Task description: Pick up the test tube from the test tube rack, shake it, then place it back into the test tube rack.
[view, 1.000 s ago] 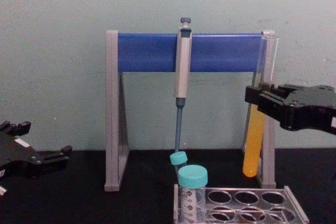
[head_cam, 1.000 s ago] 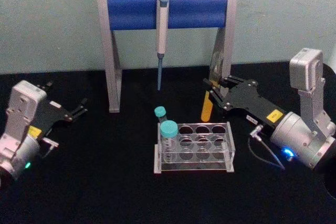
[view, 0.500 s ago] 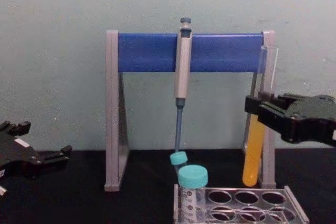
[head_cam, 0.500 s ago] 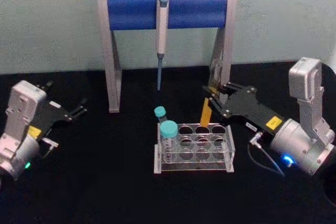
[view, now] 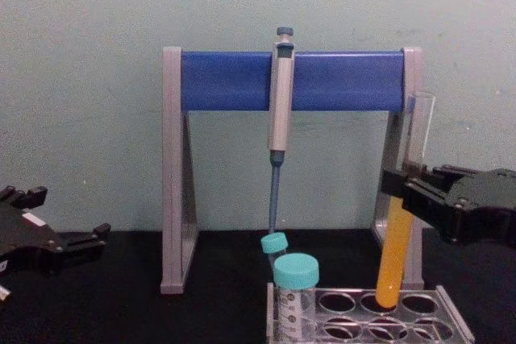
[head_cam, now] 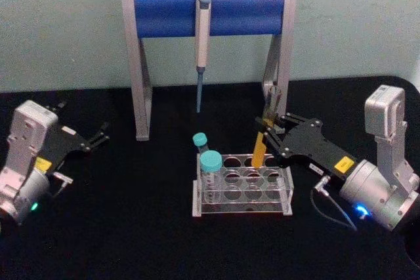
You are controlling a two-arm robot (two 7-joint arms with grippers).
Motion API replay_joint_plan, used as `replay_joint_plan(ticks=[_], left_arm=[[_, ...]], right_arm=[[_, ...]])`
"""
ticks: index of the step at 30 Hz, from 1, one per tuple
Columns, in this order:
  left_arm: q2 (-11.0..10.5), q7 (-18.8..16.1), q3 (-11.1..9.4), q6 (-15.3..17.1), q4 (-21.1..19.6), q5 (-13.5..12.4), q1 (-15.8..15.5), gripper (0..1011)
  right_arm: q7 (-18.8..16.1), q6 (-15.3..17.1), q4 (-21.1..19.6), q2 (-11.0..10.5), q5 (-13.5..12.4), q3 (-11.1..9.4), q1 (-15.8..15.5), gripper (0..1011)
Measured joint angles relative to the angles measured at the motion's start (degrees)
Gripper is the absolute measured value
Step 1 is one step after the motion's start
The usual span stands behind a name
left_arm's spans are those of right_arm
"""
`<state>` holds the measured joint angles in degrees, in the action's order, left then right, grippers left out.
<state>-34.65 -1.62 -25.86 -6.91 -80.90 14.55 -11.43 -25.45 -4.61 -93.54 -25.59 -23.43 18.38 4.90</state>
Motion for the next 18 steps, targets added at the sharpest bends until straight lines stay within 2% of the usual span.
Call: replay_joint_plan(ticks=[18], left_arm=[[0.0, 0.0, 0.0, 0.0, 0.0, 0.0, 0.0, 1002]], right_arm=[[-1.01, -1.17, 1.7, 0.66, -0.87, 0.05, 0.71, 226]])
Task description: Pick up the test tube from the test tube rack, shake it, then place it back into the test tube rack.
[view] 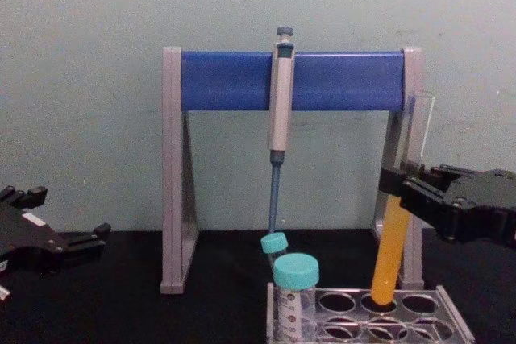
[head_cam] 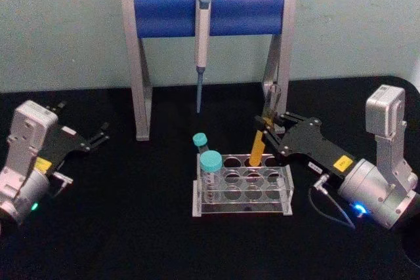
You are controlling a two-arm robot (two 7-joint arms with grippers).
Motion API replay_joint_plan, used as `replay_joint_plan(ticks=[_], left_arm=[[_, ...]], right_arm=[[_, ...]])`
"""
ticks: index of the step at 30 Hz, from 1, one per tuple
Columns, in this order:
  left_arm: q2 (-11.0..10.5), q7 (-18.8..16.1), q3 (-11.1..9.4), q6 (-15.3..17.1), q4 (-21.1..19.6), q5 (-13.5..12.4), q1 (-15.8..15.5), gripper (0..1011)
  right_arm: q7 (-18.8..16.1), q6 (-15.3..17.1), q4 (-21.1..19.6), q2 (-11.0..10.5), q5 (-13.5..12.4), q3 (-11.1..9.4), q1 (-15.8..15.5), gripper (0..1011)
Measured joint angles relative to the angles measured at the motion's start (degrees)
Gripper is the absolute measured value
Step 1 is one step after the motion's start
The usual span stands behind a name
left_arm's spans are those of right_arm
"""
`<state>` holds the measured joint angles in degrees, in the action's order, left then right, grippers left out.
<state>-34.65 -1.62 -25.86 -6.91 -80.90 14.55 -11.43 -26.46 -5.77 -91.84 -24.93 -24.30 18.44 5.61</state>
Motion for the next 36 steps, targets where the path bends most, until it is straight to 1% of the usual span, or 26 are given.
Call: replay_joint_plan(ticks=[18, 36], left_arm=[[0.0, 0.0, 0.0, 0.0, 0.0, 0.0, 0.0, 1001], [0.0, 0.0, 0.0, 0.0, 0.0, 0.0, 0.0, 1001]], right_arm=[[-0.51, 0.08, 2.23, 0.4, -0.21, 0.7, 1.23, 226], [-1.51, -0.74, 4.52, 0.66, -0.41, 1.11, 2.12, 226]])
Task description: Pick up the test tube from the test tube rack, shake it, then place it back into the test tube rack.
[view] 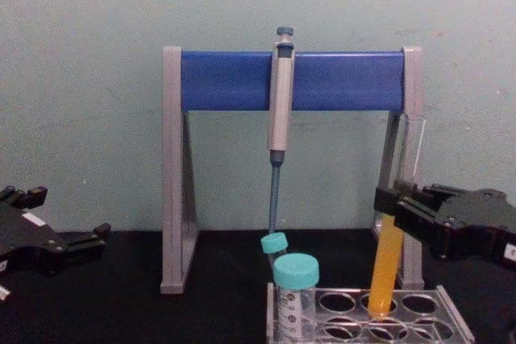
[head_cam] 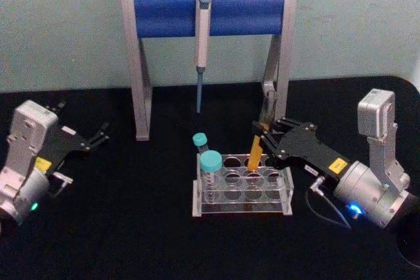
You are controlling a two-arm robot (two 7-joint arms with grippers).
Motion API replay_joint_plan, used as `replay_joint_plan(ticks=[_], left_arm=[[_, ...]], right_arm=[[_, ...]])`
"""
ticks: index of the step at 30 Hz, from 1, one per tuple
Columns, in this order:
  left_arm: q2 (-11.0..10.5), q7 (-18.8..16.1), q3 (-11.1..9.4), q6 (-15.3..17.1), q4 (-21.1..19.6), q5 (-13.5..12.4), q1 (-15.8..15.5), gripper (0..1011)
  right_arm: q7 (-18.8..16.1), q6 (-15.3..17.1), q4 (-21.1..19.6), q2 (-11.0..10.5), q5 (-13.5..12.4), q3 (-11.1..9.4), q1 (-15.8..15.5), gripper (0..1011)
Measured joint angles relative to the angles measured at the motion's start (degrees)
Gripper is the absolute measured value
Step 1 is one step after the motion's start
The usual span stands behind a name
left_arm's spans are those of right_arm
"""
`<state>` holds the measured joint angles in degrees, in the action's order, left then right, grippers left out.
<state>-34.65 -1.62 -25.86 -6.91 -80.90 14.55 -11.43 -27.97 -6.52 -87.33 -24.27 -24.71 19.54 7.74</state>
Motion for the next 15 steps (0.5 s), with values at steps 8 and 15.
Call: replay_joint_plan(ticks=[8, 15], left_arm=[[0.0, 0.0, 0.0, 0.0, 0.0, 0.0, 0.0, 1001], [0.0, 0.0, 0.0, 0.0, 0.0, 0.0, 0.0, 1001]], right_arm=[[-0.37, -0.45, 0.89, 0.02, 0.01, 0.31, 0.34, 226], [-0.54, -0.7, 1.45, 0.04, 0.22, 0.54, 0.48, 226]])
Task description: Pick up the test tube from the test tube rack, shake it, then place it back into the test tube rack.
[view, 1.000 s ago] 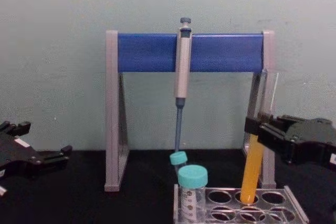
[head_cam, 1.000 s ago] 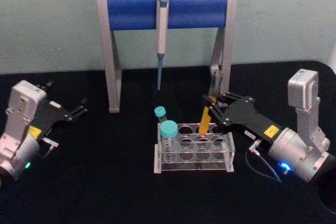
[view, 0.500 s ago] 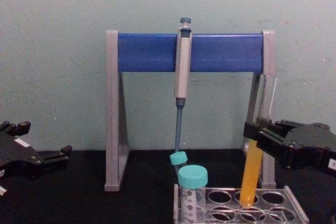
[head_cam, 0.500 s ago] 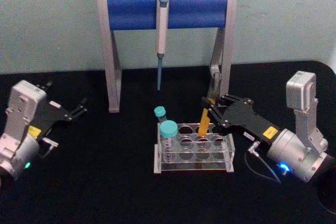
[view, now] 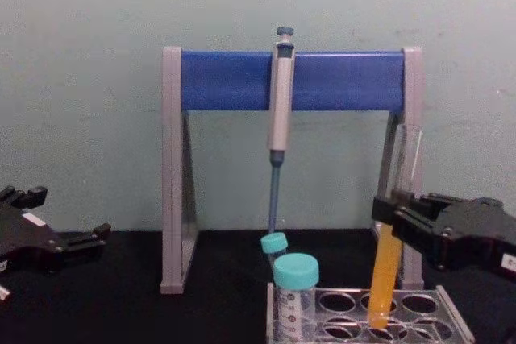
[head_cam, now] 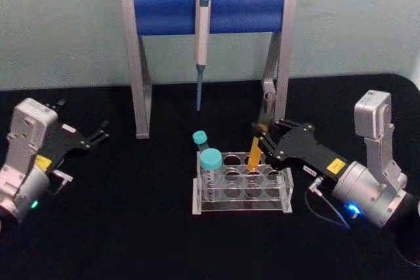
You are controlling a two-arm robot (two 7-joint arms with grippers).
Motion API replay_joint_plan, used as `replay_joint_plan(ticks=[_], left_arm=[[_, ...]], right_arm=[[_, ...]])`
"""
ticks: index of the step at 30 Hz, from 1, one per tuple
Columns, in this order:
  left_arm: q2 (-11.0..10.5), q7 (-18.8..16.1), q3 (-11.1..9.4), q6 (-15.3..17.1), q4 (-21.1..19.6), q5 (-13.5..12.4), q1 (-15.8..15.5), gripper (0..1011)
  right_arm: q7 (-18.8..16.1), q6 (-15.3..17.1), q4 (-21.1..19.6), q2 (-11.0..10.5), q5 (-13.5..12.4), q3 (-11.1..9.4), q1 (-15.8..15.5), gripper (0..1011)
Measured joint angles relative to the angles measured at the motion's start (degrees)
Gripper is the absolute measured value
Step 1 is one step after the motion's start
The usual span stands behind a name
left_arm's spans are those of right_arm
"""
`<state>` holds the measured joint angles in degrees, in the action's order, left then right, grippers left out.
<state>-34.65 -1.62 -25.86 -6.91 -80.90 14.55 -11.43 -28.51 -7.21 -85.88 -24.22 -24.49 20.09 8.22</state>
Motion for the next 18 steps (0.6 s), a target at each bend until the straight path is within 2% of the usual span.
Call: replay_joint_plan(ticks=[18], left_arm=[[0.0, 0.0, 0.0, 0.0, 0.0, 0.0, 0.0, 1001]], right_arm=[[-0.04, -0.63, 1.22, 0.15, 0.67, 0.26, 0.01, 226]])
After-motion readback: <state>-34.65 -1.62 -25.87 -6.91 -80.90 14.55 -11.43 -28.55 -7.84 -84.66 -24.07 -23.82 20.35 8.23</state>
